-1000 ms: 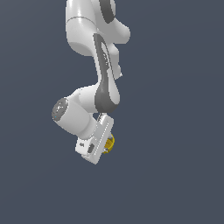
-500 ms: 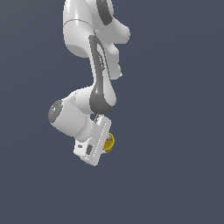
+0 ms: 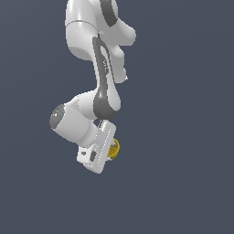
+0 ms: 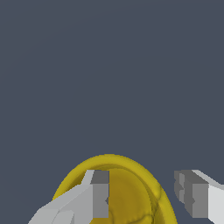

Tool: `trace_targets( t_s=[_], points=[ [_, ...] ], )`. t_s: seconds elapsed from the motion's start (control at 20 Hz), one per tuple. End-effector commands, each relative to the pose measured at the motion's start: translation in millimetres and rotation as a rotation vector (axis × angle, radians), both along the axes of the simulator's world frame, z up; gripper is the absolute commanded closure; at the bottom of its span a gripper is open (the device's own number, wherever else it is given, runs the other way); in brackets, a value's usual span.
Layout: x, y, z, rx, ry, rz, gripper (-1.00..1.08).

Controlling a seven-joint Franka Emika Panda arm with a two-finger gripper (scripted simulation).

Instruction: Pick up the object and move it to a goal position.

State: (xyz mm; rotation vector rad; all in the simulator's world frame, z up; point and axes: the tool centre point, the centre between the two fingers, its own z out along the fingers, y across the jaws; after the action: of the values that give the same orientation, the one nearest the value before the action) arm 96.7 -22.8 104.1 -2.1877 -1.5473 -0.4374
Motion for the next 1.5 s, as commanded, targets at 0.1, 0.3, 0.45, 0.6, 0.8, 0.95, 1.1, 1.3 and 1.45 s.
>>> trace_targets(
  t_s=[0.1,0.3,0.45,0.6,0.8,0.95,1.1,1.3,1.45],
  points=[
    [-0.9,-5.5,-2.4,-0.001,0.005,-0.008,-0.20],
    [-3.0,-19.3,-8.3,0.000,0.015,-0.024,-0.20],
    [-2.2,-20.0,-8.3,0.006,0.007,-0.016,-0.20],
    [-0.7,-20.9,-8.2,0.017,-0.006,-0.002,-0.20],
    [2.0,-24.9,-8.6,0.037,-0.032,0.023,-0.20],
    [4.4,-28.6,-8.9,0.055,-0.058,0.046,-0.20],
    [6.5,-31.8,-9.0,0.070,-0.079,0.065,-0.20],
    [8.1,-34.6,-9.1,0.082,-0.098,0.080,-0.20],
    [8.7,-35.6,-9.1,0.086,-0.104,0.084,-0.20]
  ],
)
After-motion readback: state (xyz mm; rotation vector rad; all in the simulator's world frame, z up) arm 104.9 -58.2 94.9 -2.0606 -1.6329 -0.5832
